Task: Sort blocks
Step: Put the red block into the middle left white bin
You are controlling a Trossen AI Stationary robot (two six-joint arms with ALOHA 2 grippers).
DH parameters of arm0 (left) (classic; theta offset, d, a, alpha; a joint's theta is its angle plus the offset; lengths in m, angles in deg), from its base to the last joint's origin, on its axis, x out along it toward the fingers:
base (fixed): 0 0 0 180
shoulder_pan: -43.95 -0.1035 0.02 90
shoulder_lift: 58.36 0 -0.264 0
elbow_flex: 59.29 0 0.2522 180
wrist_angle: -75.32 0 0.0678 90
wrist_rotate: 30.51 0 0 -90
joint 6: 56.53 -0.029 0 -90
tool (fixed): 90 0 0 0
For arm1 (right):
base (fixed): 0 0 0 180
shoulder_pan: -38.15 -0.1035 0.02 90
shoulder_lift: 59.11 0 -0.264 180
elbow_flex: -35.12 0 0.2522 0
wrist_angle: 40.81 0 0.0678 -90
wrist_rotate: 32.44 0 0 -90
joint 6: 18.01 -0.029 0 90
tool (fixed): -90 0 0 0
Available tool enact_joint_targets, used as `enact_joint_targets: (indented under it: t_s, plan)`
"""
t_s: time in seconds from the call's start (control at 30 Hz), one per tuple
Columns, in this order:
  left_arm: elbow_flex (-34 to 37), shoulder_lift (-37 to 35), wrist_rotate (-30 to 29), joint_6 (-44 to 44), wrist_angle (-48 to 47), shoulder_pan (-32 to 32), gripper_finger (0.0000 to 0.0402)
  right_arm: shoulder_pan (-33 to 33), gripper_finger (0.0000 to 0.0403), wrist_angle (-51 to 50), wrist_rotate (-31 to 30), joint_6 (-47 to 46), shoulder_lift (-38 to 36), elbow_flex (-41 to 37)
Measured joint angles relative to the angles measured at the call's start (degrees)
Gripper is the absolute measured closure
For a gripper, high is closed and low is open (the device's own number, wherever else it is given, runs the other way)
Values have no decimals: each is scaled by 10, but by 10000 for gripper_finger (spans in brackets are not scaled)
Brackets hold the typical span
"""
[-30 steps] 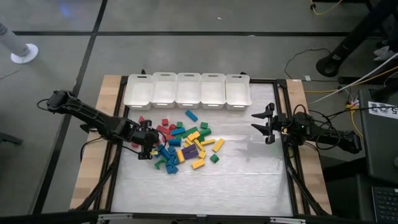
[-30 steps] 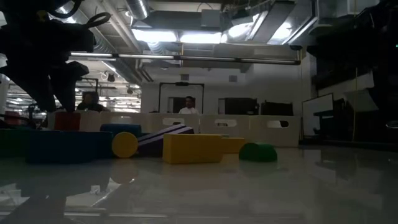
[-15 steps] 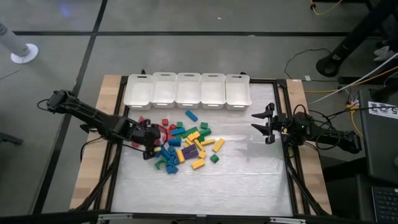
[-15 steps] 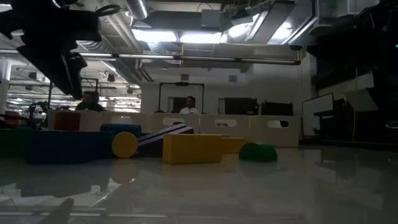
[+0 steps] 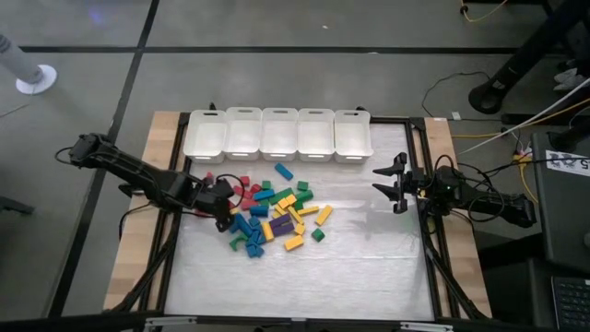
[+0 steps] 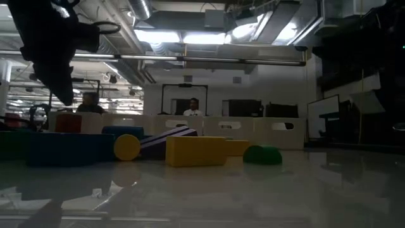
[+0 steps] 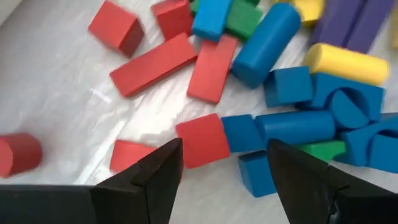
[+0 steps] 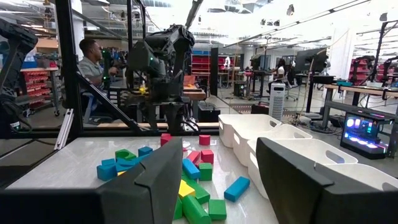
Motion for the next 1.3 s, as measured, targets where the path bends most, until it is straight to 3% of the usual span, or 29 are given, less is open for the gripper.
enact_joint_targets:
  t_s: [0.53, 1.03, 1.17, 1.3]
  plan:
    - [15, 6, -31, 40, 6, -1, 178, 0, 198, 0, 0, 0, 0, 0]
    - [15, 90, -26, 42, 18, -26, 179, 0, 198, 0, 0, 0, 0, 0]
    - [15, 91, -18, 41, 17, -35, 204, 0, 198, 0, 0, 0, 0, 0]
    - [15, 91, 2, 28, 19, -39, 259, 0, 198, 0, 0, 0, 0, 0]
